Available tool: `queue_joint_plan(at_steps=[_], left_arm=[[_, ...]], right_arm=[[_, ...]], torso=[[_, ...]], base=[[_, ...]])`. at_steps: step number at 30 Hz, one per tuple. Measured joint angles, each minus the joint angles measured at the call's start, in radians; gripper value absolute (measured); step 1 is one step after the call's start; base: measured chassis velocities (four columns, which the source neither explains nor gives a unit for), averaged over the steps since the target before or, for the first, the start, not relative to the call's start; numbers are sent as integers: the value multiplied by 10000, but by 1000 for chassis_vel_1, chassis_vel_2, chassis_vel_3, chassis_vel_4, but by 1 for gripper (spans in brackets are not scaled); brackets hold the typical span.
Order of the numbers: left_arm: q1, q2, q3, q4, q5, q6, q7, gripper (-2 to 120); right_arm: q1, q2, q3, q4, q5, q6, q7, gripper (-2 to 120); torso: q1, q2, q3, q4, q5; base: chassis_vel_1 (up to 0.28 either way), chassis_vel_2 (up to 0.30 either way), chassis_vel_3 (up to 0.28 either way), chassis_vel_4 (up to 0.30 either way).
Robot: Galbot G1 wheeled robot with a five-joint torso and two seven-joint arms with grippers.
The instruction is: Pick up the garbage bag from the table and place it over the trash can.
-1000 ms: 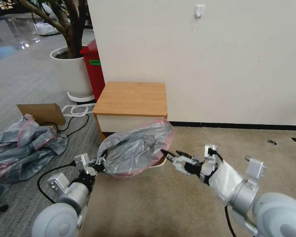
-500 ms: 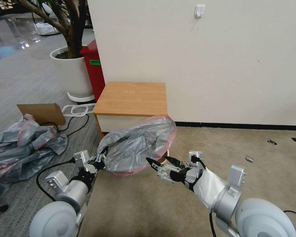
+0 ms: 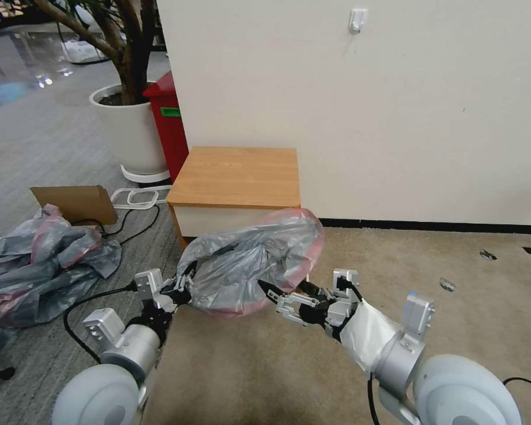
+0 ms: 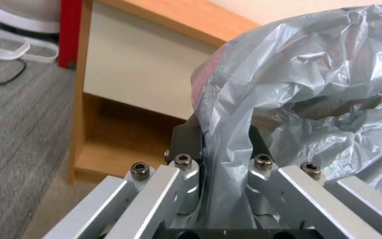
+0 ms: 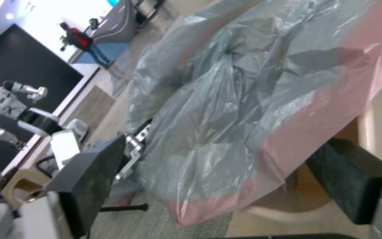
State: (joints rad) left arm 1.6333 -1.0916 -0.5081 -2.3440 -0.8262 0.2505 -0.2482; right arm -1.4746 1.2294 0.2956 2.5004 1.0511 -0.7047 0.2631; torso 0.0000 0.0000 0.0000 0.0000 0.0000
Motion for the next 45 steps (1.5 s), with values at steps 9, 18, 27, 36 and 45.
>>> queue_joint_plan(at_steps=[9, 18, 27, 36, 45], left_arm=[[58, -9, 59, -55, 172, -91, 200, 9], [85, -4, 54, -61, 64, -95, 196, 9], [115, -93, 0, -47, -231, -62, -18, 9], [103, -190, 17, 43, -315, -46, -140, 9], [-100, -200, -435, 120, -1869, 96, -866, 9]], right_arm=[[19, 236, -311, -4, 49, 0, 726, 68], [28, 305, -299, -4, 99, 0, 741, 35], [31, 266, -299, -5, 133, 0, 711, 2], [28, 105, -243, -5, 386, 11, 681, 0], [-284, -304, 46, -5, 416, 77, -110, 0]], torso=[[0, 0, 0, 0, 0], [0, 0, 0, -1, 0], [1, 0, 0, 0, 0], [1, 0, 0, 0, 0], [0, 0, 0, 0, 0]], base=[[0, 0, 0, 0], [0, 0, 0, 0], [0, 0, 0, 0], [0, 0, 0, 0], [0, 0, 0, 0]])
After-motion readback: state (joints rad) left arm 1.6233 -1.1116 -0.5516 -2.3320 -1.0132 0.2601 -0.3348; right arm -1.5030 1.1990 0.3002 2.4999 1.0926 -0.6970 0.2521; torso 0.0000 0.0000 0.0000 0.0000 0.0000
